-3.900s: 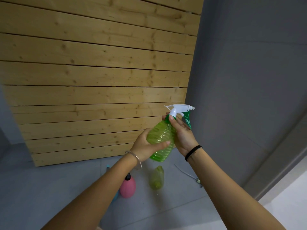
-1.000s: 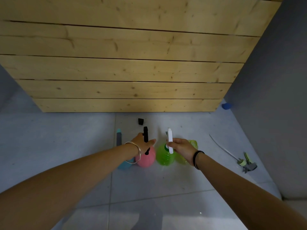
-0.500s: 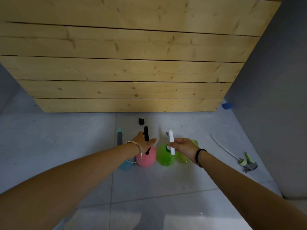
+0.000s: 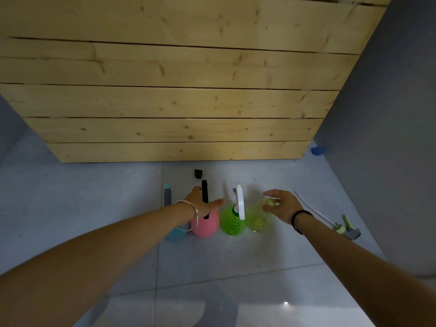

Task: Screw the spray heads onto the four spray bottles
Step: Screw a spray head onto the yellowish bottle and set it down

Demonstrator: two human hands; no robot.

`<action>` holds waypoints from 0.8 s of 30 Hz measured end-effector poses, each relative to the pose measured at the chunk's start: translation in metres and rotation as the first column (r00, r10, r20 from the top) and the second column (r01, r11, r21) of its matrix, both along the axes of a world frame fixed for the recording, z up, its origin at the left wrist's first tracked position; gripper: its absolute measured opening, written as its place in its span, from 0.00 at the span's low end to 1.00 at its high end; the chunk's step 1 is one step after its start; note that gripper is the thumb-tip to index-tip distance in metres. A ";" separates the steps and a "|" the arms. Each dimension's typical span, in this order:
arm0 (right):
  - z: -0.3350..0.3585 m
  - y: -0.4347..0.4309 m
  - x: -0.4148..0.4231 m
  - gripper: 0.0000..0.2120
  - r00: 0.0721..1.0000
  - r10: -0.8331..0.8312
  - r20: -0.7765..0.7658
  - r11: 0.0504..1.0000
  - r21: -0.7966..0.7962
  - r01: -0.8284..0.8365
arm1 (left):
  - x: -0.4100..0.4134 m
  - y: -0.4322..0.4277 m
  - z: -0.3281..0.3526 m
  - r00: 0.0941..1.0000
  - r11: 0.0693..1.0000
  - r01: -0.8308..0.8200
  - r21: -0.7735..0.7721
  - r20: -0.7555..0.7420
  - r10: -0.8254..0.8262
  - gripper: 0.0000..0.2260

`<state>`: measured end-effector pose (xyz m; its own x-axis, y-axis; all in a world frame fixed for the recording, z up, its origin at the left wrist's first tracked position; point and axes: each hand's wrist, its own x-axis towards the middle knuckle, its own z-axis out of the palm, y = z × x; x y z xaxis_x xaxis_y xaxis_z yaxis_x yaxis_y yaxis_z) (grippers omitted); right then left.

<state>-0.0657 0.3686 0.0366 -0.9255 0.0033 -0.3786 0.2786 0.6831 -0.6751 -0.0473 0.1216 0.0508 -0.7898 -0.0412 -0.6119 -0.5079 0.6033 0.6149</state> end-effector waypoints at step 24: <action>0.054 0.145 0.046 0.07 0.989 -0.139 0.055 0.873 -0.465 0.149 | 0.003 0.192 -0.001 0.763 0.820 0.562 -0.106 -0.316 -0.563 0.43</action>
